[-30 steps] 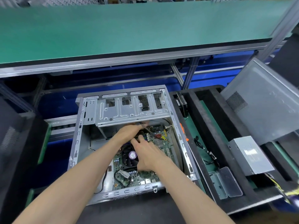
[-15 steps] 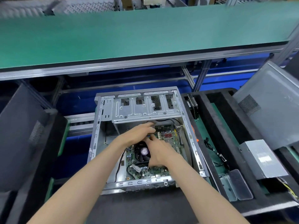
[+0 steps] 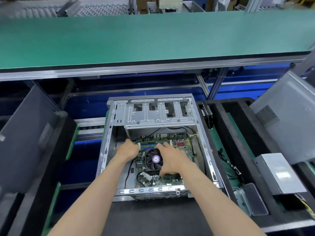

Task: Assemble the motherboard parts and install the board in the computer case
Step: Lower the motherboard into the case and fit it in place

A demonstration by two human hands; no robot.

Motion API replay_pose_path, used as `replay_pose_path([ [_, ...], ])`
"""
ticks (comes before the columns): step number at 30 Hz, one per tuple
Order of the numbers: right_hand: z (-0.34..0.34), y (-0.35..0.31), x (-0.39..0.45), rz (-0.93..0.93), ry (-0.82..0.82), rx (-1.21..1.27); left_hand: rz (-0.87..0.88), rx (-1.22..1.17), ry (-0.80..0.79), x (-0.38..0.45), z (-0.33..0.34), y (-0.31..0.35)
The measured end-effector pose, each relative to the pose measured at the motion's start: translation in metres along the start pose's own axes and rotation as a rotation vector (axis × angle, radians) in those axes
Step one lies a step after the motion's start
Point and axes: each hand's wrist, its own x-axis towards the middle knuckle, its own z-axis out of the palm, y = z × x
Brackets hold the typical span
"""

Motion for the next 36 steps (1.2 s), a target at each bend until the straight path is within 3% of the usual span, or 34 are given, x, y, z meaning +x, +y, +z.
replay_pose_path([
  [6,-0.001,0.0,-0.001,0.004,-0.009,0.011,0.017,-0.088,-0.106,0.005,0.008,-0.002],
  [9,-0.002,0.0,-0.001,0.007,-0.013,0.027,0.027,-0.016,-0.11,0.002,0.01,-0.004],
  [17,-0.004,0.001,-0.003,0.028,-0.036,0.089,0.108,-0.301,0.377,-0.008,-0.003,-0.002],
  [20,-0.005,0.001,-0.004,0.041,-0.049,0.104,-0.007,-0.231,0.439,-0.01,-0.007,-0.003],
  [24,-0.006,0.0,-0.004,0.052,-0.062,0.113,-0.089,-0.028,0.307,-0.014,-0.003,-0.004],
  [29,-0.006,0.001,-0.005,0.061,-0.07,0.139,-0.042,0.149,0.172,-0.015,0.004,-0.003],
  [34,-0.008,0.002,-0.005,0.065,-0.082,0.168,0.115,0.242,0.399,-0.021,-0.003,0.0],
  [36,-0.008,0.002,-0.005,0.064,-0.079,0.164,0.233,0.157,0.356,-0.024,-0.003,0.002],
])
